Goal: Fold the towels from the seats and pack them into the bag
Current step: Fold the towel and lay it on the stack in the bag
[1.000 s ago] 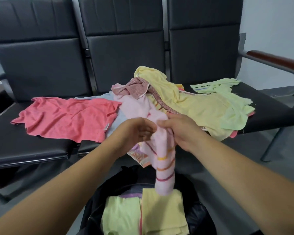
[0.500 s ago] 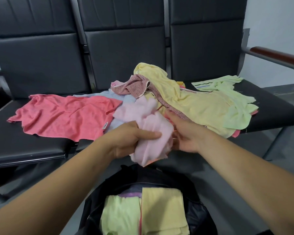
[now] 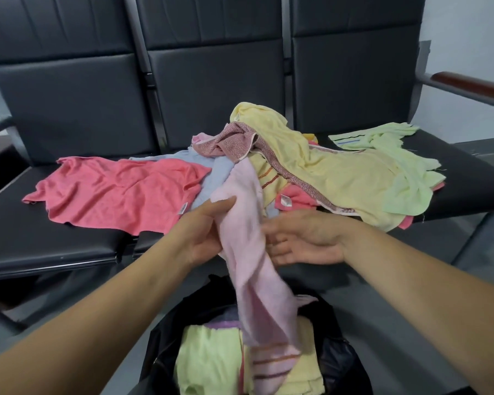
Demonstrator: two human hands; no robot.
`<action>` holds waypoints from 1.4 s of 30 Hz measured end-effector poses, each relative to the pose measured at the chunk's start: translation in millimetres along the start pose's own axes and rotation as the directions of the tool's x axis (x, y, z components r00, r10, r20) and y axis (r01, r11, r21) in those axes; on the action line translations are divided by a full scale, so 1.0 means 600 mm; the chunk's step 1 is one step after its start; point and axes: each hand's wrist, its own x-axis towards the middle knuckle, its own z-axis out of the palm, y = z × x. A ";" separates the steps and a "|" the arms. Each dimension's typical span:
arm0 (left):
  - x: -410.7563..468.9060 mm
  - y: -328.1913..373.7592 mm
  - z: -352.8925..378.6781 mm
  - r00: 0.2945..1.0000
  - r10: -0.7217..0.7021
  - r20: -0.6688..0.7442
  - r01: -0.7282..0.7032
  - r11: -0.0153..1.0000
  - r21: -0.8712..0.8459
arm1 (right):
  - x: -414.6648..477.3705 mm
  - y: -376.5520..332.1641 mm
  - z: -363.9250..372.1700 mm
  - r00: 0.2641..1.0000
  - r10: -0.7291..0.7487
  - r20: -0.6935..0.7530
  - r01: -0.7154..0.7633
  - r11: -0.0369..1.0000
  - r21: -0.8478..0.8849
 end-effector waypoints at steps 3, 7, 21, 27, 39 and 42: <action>-0.017 -0.004 0.015 0.968 0.024 0.251 -0.057 0.991 0.122 | 0.018 -0.001 -0.005 0.983 -0.019 -0.181 0.061 0.972 0.228; -0.023 -0.011 0.024 0.955 0.010 0.297 -0.086 0.966 0.242 | 0.023 -0.018 0.008 0.967 -0.110 -0.229 0.169 0.952 0.254; -0.014 0.003 0.006 0.948 0.303 0.092 -0.312 0.842 0.440 | -0.015 -0.046 -0.004 0.967 -0.157 -0.201 0.151 0.987 -0.049; -0.015 0.007 0.001 0.962 0.268 0.049 -0.250 0.794 0.554 | -0.015 -0.036 0.003 0.891 -0.366 -0.269 0.317 0.925 -0.211; -0.024 0.034 -0.024 0.956 0.232 0.178 -0.283 0.582 0.762 | -0.025 -0.040 -0.024 0.733 -0.609 -0.303 0.264 0.665 -0.699; -0.026 0.038 -0.017 0.920 0.241 0.310 -0.392 0.605 0.693 | -0.027 -0.039 -0.020 0.803 -0.537 -0.259 0.187 0.639 -0.746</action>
